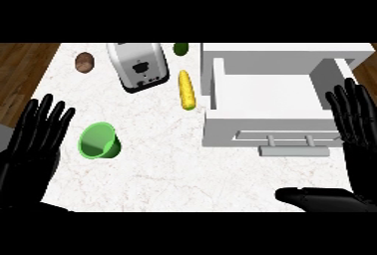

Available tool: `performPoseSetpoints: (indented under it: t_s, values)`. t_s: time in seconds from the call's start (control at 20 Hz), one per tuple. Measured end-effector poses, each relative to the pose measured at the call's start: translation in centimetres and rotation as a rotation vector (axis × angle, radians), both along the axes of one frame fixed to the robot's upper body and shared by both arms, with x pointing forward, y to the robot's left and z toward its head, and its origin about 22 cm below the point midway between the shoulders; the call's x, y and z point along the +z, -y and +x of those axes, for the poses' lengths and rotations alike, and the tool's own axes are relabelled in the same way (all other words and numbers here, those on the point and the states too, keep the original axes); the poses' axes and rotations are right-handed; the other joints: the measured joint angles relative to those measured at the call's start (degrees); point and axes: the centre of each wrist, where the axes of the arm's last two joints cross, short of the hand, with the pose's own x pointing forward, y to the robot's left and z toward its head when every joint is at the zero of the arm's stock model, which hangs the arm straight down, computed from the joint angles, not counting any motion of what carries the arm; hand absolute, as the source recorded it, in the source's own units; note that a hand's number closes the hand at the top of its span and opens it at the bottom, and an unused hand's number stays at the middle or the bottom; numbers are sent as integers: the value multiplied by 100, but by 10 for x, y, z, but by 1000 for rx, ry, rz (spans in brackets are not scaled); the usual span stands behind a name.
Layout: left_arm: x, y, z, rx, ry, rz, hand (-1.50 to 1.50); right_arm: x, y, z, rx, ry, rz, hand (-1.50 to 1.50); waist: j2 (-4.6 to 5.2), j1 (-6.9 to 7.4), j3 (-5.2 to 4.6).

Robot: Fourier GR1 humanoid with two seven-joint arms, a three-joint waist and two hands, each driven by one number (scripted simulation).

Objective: Pick up the cup, place it into the drawer and close the drawer

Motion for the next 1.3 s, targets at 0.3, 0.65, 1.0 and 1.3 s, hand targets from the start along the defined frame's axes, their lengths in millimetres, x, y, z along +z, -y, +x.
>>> performPoseSetpoints:
  t_s: [0.3,0.65,1.0,1.3]
  values:
    - [-23,-18,2,21,-69,-28,-150,-6,7,12,11,-10,-6,-150,-2,0,4]
    - [-60,-42,13,137,-127,21,-150,-6,6,15,13,-2,-6,-150,1,-15,4]
    - [-108,-61,21,226,-185,73,-150,-8,13,11,13,-4,-18,-150,2,-31,3]
    - [-151,-80,24,270,-247,101,-150,-10,17,9,15,-4,-11,-150,2,-38,2]
